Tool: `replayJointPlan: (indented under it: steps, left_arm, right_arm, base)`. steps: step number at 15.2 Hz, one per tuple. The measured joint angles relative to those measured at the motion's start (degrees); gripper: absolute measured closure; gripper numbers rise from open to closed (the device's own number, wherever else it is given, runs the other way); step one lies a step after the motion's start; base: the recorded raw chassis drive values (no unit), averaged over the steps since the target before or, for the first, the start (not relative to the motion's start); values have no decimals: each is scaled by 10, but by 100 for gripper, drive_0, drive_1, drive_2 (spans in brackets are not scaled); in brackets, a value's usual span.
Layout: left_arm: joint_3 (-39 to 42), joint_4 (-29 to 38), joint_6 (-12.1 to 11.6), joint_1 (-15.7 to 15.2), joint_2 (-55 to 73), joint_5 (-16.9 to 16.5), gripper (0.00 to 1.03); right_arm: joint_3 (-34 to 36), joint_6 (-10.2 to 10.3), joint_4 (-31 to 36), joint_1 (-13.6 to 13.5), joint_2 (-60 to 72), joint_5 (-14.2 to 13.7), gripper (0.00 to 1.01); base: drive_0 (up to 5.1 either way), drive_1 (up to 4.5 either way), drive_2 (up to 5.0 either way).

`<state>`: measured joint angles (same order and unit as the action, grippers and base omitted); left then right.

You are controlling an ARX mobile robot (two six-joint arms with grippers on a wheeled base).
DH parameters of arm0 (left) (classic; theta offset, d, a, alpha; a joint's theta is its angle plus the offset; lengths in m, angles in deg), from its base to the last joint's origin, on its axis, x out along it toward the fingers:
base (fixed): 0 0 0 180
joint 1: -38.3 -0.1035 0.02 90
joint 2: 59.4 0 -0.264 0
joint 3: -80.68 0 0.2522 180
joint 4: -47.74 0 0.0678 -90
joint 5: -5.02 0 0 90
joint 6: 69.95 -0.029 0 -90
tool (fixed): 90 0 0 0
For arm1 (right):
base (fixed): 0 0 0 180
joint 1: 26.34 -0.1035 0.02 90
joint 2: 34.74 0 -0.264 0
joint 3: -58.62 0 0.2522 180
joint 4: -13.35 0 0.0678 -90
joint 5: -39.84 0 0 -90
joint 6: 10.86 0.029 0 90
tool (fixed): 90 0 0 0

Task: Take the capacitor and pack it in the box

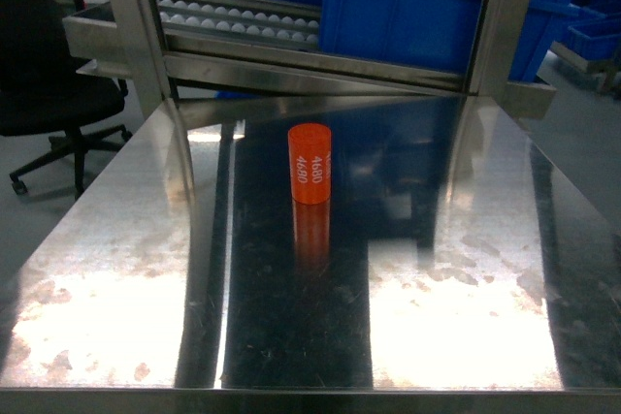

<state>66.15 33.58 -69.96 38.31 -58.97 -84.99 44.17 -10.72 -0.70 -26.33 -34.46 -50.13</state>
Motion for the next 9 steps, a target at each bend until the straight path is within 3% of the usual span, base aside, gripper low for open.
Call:
replayJointPlan:
  steps: [9]
  left_arm:
    - [0, 2, 0, 0, 0, 0, 5]
  right_arm:
    - [0, 0, 0, 0, 0, 0, 3]
  base:
    - [0, 0, 0]
